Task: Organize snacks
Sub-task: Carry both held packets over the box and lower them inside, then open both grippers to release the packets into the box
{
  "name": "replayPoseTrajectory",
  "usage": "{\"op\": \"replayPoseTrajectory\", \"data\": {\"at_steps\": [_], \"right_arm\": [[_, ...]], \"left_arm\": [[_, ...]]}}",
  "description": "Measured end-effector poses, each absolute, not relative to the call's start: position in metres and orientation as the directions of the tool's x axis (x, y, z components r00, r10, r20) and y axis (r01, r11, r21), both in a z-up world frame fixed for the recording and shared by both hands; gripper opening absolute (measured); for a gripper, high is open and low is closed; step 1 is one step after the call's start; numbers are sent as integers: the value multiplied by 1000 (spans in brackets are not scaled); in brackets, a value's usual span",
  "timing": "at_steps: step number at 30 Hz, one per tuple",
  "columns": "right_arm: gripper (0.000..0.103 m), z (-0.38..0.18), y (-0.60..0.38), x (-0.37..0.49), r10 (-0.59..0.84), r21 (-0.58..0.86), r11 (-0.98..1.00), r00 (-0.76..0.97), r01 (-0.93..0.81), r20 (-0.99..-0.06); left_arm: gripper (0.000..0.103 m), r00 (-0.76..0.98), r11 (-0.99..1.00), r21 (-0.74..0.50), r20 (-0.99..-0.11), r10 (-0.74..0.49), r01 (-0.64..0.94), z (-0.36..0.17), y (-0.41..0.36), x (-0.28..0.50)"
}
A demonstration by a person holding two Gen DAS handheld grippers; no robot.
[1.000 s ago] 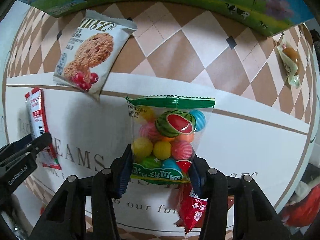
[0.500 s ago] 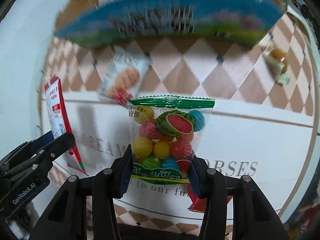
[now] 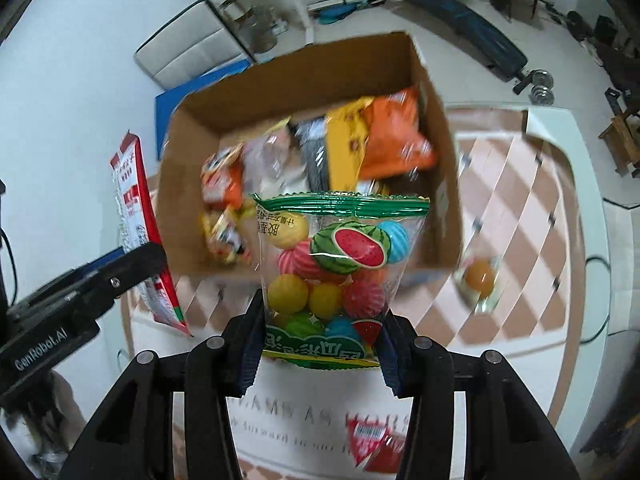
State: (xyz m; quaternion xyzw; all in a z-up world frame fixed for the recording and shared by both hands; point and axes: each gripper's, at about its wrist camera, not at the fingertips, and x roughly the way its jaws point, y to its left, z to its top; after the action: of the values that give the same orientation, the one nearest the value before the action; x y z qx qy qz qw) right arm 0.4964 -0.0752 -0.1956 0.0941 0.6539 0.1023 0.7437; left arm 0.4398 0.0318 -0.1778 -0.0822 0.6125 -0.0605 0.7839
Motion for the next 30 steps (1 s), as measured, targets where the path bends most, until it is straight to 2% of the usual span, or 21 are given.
{"op": "replayPoseTrajectory", "data": {"at_steps": [11, 22, 28, 30], "right_arm": [[51, -263, -86, 551, 208, 210, 977, 30, 43, -978], [52, -298, -88, 563, 163, 161, 985, -18, 60, -987], [54, -306, -93, 569, 157, 153, 984, -43, 89, -987], [58, -308, -96, 571, 168, 160, 981, -62, 111, -984]], "left_arm": [[43, 116, 992, -127, -985, -126, -5, -242, 31, 518], [43, 23, 994, -105, -994, -105, -4, -283, 35, 534], [47, -5, 996, -94, -996, -94, -3, -285, 30, 534], [56, -28, 993, -115, -993, -116, -29, -287, 31, 536]]}}
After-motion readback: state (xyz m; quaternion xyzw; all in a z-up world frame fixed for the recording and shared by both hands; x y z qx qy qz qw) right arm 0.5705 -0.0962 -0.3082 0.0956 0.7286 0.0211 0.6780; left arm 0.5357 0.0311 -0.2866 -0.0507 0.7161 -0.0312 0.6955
